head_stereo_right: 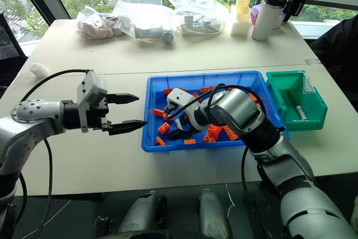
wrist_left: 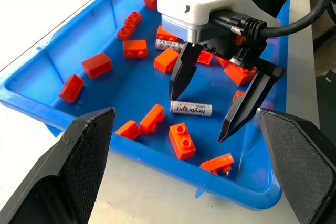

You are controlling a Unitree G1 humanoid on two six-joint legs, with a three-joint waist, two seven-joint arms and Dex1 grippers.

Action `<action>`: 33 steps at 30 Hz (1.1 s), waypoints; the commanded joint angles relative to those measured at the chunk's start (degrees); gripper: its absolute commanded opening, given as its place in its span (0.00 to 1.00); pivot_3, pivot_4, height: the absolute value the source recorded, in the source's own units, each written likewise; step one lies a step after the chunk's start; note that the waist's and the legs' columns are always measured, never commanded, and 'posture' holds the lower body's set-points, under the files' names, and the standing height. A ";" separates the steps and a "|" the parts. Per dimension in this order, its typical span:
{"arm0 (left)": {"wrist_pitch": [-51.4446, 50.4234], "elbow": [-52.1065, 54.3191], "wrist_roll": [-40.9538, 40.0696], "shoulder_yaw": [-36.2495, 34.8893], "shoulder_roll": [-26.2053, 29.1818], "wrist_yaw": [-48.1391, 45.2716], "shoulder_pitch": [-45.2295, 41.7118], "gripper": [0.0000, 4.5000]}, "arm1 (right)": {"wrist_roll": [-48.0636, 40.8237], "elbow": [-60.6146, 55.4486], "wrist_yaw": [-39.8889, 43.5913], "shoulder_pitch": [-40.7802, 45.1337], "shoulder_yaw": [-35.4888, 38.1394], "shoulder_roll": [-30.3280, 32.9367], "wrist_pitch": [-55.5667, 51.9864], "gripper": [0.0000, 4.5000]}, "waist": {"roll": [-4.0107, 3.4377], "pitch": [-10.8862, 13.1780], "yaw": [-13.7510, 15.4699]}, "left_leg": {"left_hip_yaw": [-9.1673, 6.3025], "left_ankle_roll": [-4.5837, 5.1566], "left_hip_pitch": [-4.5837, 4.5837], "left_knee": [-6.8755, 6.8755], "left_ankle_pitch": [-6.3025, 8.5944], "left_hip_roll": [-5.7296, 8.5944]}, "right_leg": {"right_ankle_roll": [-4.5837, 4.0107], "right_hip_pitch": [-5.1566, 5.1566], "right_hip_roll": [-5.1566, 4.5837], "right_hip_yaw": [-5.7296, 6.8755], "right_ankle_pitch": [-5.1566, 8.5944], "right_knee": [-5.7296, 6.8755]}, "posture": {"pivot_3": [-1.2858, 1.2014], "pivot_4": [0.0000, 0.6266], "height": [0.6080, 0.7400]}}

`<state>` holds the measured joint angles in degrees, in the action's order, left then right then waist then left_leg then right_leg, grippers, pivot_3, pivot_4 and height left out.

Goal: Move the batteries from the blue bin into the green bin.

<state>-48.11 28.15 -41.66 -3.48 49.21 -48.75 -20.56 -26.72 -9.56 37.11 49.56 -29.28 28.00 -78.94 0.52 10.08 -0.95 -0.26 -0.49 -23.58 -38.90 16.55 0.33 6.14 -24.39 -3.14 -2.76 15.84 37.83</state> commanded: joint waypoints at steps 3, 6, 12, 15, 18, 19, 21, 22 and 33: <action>0.86 0.55 0.12 -0.97 -0.15 0.24 -1.44 1.00 | 3.48 -0.15 -1.29 -2.81 -2.87 0.85 2.75 0.58 | 0.06 -0.04 -0.04 | 0.00 0.00 0.01 -0.04 0.00 0.01 | 0.00 0.03 -0.01 0.01 0.00 0.00 | 0.52 0.24 1.00; 1.26 -0.35 0.43 -0.99 -0.48 0.37 -2.31 1.00 | 4.71 -0.73 -0.12 -3.24 -3.86 2.88 4.15 0.29 | 0.06 -0.05 -0.01 | 0.00 0.00 0.04 -0.04 0.00 0.00 | 0.00 0.04 0.00 0.01 0.00 0.02 | 0.52 0.24 1.00; 1.53 -1.17 0.99 -0.47 -0.99 -0.07 -3.14 1.00 | 5.69 -0.87 0.88 -2.60 -2.49 3.03 5.86 0.01 | 0.07 -0.05 -0.08 | 0.00 0.00 0.05 -0.05 0.00 0.00 | 0.00 0.06 0.01 0.03 0.00 0.03 | 0.52 0.24 1.00; 1.08 -1.05 0.87 -0.19 -0.65 -1.07 -3.25 1.00 | 6.04 -0.46 0.64 -1.24 0.47 2.93 6.79 0.01 | 0.07 -0.05 -0.08 | 0.00 0.00 0.05 -0.05 0.00 0.00 | 0.00 0.06 0.10 0.03 0.00 0.03 | 0.52 0.24 1.00; 0.48 -0.63 0.91 0.20 0.45 -2.34 -3.17 1.00 | 5.76 -1.52 0.91 -0.16 4.44 4.29 7.29 0.01 | 0.06 -0.04 0.01 | 0.00 0.00 0.04 -0.05 0.00 0.00 | 0.00 0.06 0.11 0.03 0.00 0.03 | 0.52 0.24 1.00; 0.51 -0.45 0.93 0.08 0.80 -2.73 -2.96 1.00 | 5.44 -2.18 0.91 0.03 5.87 4.52 6.95 0.01 | 0.06 -0.04 0.00 | 0.00 0.00 0.03 -0.05 0.00 0.00 | 0.00 0.05 0.11 0.02 0.00 0.03 | 0.52 0.24 1.00; 1.34 -1.70 0.10 -0.81 -1.13 -2.13 -4.66 1.00 | 4.07 -2.01 1.56 3.67 15.40 9.13 5.13 0.01 | -0.03 0.04 0.30 | 0.00 0.00 0.03 -0.06 0.00 0.00 | 0.00 0.05 0.10 0.02 0.00 0.03 | 0.52 0.24 1.00; 1.95 -2.81 -0.29 -1.32 -3.13 -0.88 -6.09 1.00 | 3.29 -0.71 1.18 5.74 20.74 10.45 4.13 0.01 | -0.06 0.06 0.47 | 0.00 0.00 0.00 -0.07 0.00 0.03 | 0.00 0.03 0.06 0.03 0.00 0.03 | 0.52 0.24 1.00; 9.40 -12.62 7.64 9.83 -14.04 -3.43 -17.60 1.00 | 9.82 10.85 -4.71 -9.61 45.13 26.23 15.46 0.01 | 0.23 -0.13 1.19 | 0.10 0.08 -0.05 0.00 0.04 0.19 | 0.02 0.23 -0.09 0.09 -0.01 -0.36 | 0.52 0.24 1.00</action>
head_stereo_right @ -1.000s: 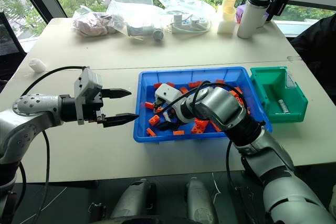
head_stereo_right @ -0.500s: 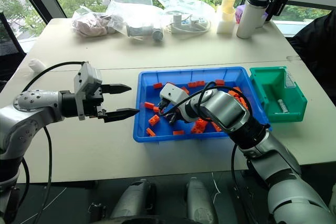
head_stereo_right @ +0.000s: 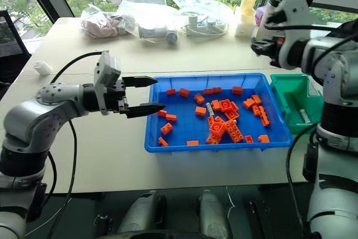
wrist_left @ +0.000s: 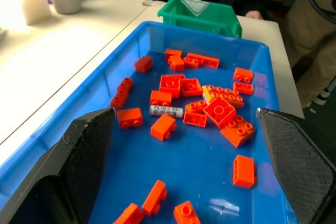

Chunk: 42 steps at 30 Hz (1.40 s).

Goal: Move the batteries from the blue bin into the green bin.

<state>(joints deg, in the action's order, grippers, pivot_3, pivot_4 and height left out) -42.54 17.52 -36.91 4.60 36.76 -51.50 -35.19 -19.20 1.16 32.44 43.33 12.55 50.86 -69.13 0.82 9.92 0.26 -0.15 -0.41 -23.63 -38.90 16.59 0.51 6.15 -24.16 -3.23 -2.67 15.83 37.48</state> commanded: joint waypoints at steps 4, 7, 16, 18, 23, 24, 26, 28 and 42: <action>8.84 -6.33 8.42 6.24 -4.69 -2.03 -6.23 1.00 | 2.38 1.35 0.24 -11.13 6.05 3.65 11.75 0.01 | -0.15 0.03 -1.12 | 0.10 0.03 0.02 -0.05 0.01 -0.03 | 0.09 -0.03 0.08 -0.11 -0.05 0.03 | 0.52 0.24 1.00; 10.42 -7.97 10.41 7.58 -5.44 -3.27 -7.04 1.00 | 2.48 1.58 -0.56 -12.94 6.38 3.27 13.04 0.01 | -0.20 0.01 -1.69 | 0.14 0.03 0.11 -0.04 0.01 -0.19 | 0.10 -0.04 0.31 -0.24 -0.05 0.08 | 0.52 0.24 1.00; 10.78 -7.87 11.96 6.61 -5.11 -4.66 -6.21 1.00 | 3.52 4.26 -2.46 -13.56 5.40 3.90 13.81 0.01 | -0.21 0.02 -0.78 | 0.06 0.04 0.12 -0.11 0.02 -0.26 | 0.09 -0.06 0.42 -0.26 -0.05 0.20 | 0.52 0.24 1.00; 10.69 -7.69 12.11 6.37 -4.83 -4.70 -6.04 1.00 | 4.78 5.20 -2.67 -14.04 4.56 4.57 15.46 0.24 | -0.21 0.02 -0.77 | 0.06 0.04 0.11 -0.12 0.02 -0.25 | 0.09 -0.05 0.40 -0.26 -0.05 0.20 | 0.52 0.24 1.00; 10.87 -7.98 12.67 5.74 -3.97 -4.94 -6.01 1.00 | 4.99 6.40 -1.92 -13.28 4.12 4.85 16.14 0.81 | -0.21 0.02 -1.01 | 0.05 0.04 0.12 -0.12 0.02 -0.26 | 0.09 -0.05 0.43 -0.26 -0.05 0.20 | 0.52 0.24 1.00; 10.91 -8.09 12.71 5.53 -3.70 -5.03 -6.02 1.00 | 5.05 6.43 -1.80 -12.86 4.01 4.93 16.32 0.92 | -0.21 0.02 -1.08 | 0.05 0.04 0.12 -0.12 0.02 -0.26 | 0.08 -0.05 0.43 -0.26 -0.05 0.20 | 0.52 0.24 1.00; 11.00 -8.43 12.87 4.77 -2.57 -5.32 -6.03 1.00 | 4.94 6.35 -1.78 -10.76 4.03 5.05 16.76 0.99 | -0.25 0.04 -1.25 | 0.05 0.04 0.12 -0.11 0.02 -0.27 | 0.09 -0.06 0.44 -0.26 -0.05 0.20 | 0.52 0.24 1.00; 10.98 -8.70 12.78 4.19 -1.51 -5.70 -6.03 1.00 | 4.58 5.71 -1.21 -8.16 3.57 5.07 17.27 0.99 | -0.30 0.05 -1.30 | 0.05 0.04 0.13 -0.11 0.02 -0.27 | 0.08 -0.07 0.44 -0.26 -0.05 0.22 | 0.52 0.24 1.00; 7.88 -1.89 13.64 3.17 9.90 -10.06 -0.53 1.00 | -10.83 -11.60 14.24 1.26 -14.55 -0.78 0.59 0.99 | -0.38 0.12 -0.18 | -0.05 0.04 0.02 -0.18 0.02 -0.19 | 0.08 -0.10 0.29 -0.18 -0.04 0.20 | 0.52 0.24 1.00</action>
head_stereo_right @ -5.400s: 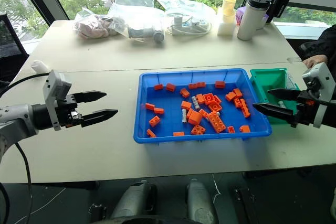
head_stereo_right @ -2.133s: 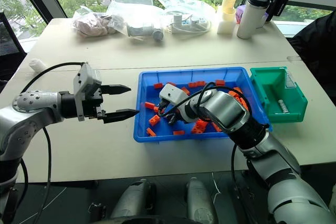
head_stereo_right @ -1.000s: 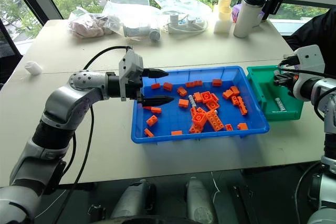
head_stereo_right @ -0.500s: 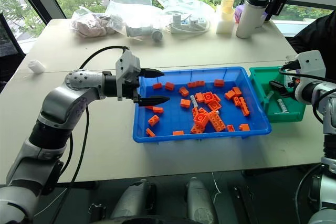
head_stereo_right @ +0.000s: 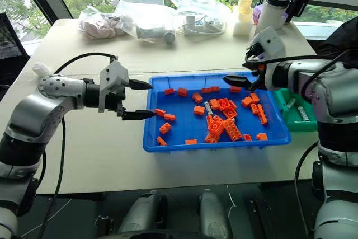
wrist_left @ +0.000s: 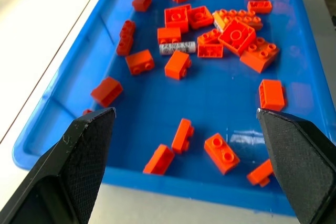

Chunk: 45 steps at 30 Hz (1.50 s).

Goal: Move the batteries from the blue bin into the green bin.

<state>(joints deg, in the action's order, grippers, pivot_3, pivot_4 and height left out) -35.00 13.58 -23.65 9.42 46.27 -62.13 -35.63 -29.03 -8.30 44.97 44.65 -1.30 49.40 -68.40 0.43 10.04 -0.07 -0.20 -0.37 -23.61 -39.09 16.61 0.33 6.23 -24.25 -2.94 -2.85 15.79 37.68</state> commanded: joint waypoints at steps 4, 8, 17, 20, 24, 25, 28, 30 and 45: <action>-0.81 3.96 -0.31 -2.68 -0.49 2.91 1.19 1.00 | -1.50 -0.93 0.73 -0.59 -3.45 -2.18 -3.18 0.99 | 0.02 0.00 0.19 | 0.01 0.01 -0.01 -0.02 0.00 0.01 | 0.00 0.01 -0.02 0.00 0.00 -0.02 | 0.52 0.24 1.00; -1.86 5.48 -0.73 -3.15 -0.86 4.08 2.15 1.00 | -2.72 -0.40 1.00 -0.23 -3.63 -3.45 -6.03 0.99 | 0.02 0.00 0.12 | 0.01 0.00 -0.01 -0.01 0.00 -0.01 | 0.00 -0.04 0.00 0.00 0.00 0.02 | 0.52 0.24 1.00; -2.59 6.25 -1.04 -3.47 -1.71 5.87 2.87 1.00 | -3.87 -1.59 1.22 -0.73 -7.45 -5.31 -8.39 0.99 | 0.02 0.00 -0.70 | -0.01 0.00 -0.01 0.00 0.00 -0.05 | 0.00 -0.04 0.04 0.01 0.00 0.04 | 0.52 0.24 1.00; -2.55 5.74 -0.62 -3.44 -1.83 6.30 2.69 1.00 | -3.66 -1.28 1.28 -0.82 -8.31 -5.39 -8.31 0.99 | 0.02 0.00 -0.72 | -0.01 0.00 -0.01 0.00 0.00 -0.05 | 0.00 -0.06 0.05 0.02 0.00 0.06 | 0.52 0.24 1.00; -2.32 5.61 -0.51 -3.70 -1.65 6.61 3.28 1.00 | -2.88 0.80 0.65 -0.35 -9.50 -6.94 -7.70 0.99 | 0.02 0.00 -0.72 | -0.01 0.00 -0.01 0.00 0.00 -0.05 | 0.00 -0.06 0.05 0.01 0.00 0.06 | 0.52 0.24 1.00; -2.32 5.62 -0.51 -3.69 -1.67 6.68 3.30 1.00 | -2.68 1.24 0.56 -0.19 -9.87 -7.31 -7.53 0.99 | 0.02 0.00 -0.72 | -0.01 0.00 0.00 0.00 0.00 -0.05 | 0.00 -0.06 0.05 0.01 0.00 0.06 | 0.52 0.24 1.00; -2.25 5.52 -0.37 -3.64 -1.76 7.01 3.27 1.00 | -1.41 3.20 0.27 0.11 -11.17 -8.36 -6.19 0.99 | 0.02 0.00 -0.73 | -0.01 0.00 0.00 0.00 0.00 -0.05 | 0.00 -0.06 0.04 0.01 0.00 0.06 | 0.52 0.24 1.00; -2.11 5.34 -0.27 -3.61 -1.78 7.18 3.25 1.00 | -0.17 5.28 -0.08 0.50 -12.15 -9.08 -4.97 0.99 | 0.02 0.00 -0.69 | -0.01 0.00 -0.01 0.00 0.00 -0.05 | 0.00 -0.06 0.04 0.01 0.00 0.06 | 0.52 0.24 1.00; -1.67 5.58 -0.21 -3.40 -2.62 8.96 3.50 1.00 | 9.89 15.12 1.07 2.76 -19.00 -11.10 4.11 0.99 | 0.03 -0.01 -0.77 | 0.00 0.00 0.01 -0.01 0.00 -0.05 | 0.00 -0.06 0.04 0.02 0.00 0.09 | 0.52 0.24 1.00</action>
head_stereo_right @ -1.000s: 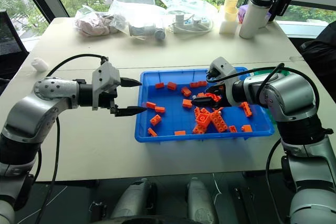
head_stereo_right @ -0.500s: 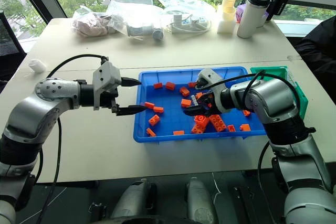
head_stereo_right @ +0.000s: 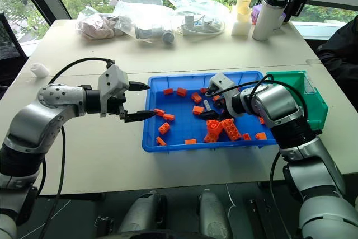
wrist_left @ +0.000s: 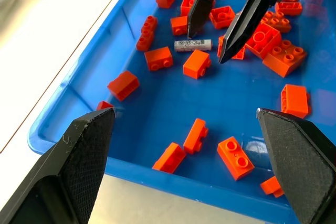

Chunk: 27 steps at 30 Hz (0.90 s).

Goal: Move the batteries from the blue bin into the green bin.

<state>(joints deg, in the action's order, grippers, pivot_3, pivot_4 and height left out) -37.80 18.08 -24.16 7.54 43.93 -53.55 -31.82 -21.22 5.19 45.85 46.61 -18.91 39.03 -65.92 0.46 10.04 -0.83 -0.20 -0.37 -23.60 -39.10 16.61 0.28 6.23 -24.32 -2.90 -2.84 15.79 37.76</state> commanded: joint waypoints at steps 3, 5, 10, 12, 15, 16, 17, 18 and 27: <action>1.14 1.04 0.33 -1.47 -0.67 0.57 -0.54 1.00 | 5.21 3.39 0.65 1.34 -3.60 -0.85 4.77 0.83 | 0.00 0.00 -0.03 | 0.00 0.00 0.01 0.00 0.00 0.00 | 0.00 0.00 0.00 0.00 0.00 0.03 | 0.52 0.24 1.00; 1.17 1.03 0.32 -1.60 -0.78 0.62 -0.60 1.00 | 6.65 3.87 1.39 1.64 -4.67 -0.89 6.15 0.59 | 0.01 0.00 -0.02 | 0.00 0.00 0.01 0.00 0.00 0.00 | 0.00 0.00 0.00 0.00 0.00 0.03 | 0.52 0.24 1.00; 1.19 1.07 0.20 -1.98 -0.82 0.78 -0.57 1.00 | 9.07 3.80 2.59 2.52 -5.60 -1.49 7.99 0.04 | 0.01 0.00 -0.03 | 0.00 0.00 0.02 -0.01 0.00 0.00 | 0.00 0.00 0.00 0.00 0.00 0.04 | 0.52 0.24 1.00; 1.16 1.15 0.13 -1.97 -0.89 0.92 -0.57 1.00 | 9.48 2.99 3.13 2.49 -5.39 -1.60 7.95 0.01 | 0.01 0.00 -0.02 | 0.00 0.00 0.02 -0.01 0.00 0.00 | 0.00 0.00 0.00 0.00 0.00 0.04 | 0.52 0.24 1.00; 1.14 1.18 0.14 -1.83 -1.08 1.10 -0.69 1.00 | 9.90 1.88 3.46 2.43 -4.91 -1.76 7.68 0.01 | 0.01 0.00 -0.02 | 0.00 0.00 0.02 -0.01 0.00 0.00 | 0.00 0.00 0.00 0.00 0.00 0.05 | 0.52 0.24 1.00; 1.14 1.14 0.16 -1.81 -1.13 1.12 -0.73 1.00 | 10.01 1.81 3.41 2.45 -4.69 -1.88 7.60 0.01 | 0.00 0.00 -0.02 | 0.00 0.00 0.02 -0.01 0.00 0.00 | 0.00 0.00 0.00 0.00 0.00 0.05 | 0.52 0.24 1.00; 1.14 1.12 0.17 -1.81 -1.16 1.13 -0.75 1.00 | 10.12 1.77 3.39 2.45 -4.52 -1.97 7.52 0.01 | 0.01 0.00 -0.02 | 0.00 0.00 0.02 -0.01 0.00 0.00 | 0.00 0.00 0.00 0.00 0.00 0.05 | 0.52 0.24 1.00; 1.17 1.03 0.16 -1.82 -1.18 1.10 -0.81 1.00 | 10.37 1.36 3.05 2.78 -3.88 -1.85 7.74 0.01 | 0.00 0.00 -0.03 | 0.00 0.00 0.02 -0.01 0.00 0.00 | 0.00 0.00 0.00 0.00 0.00 0.05 | 0.52 0.24 1.00; 0.29 -0.27 -4.71 -4.43 -4.89 1.12 -3.76 1.00 | 4.24 -0.87 -1.37 8.00 17.28 0.87 2.76 0.01 | -0.02 0.01 0.35 | -0.02 -0.01 0.00 0.00 0.00 0.02 | 0.00 -0.03 -0.04 0.01 0.00 0.06 | 0.52 0.24 1.00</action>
<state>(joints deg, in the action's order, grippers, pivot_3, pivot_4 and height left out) -38.61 17.77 -27.32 5.28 40.58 -52.86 -33.28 -14.90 6.17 45.40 53.06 -7.83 38.51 -61.82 0.44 10.05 -0.48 -0.26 -0.38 -23.60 -39.09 16.61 0.31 6.23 -24.33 -2.94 -2.80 15.79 37.82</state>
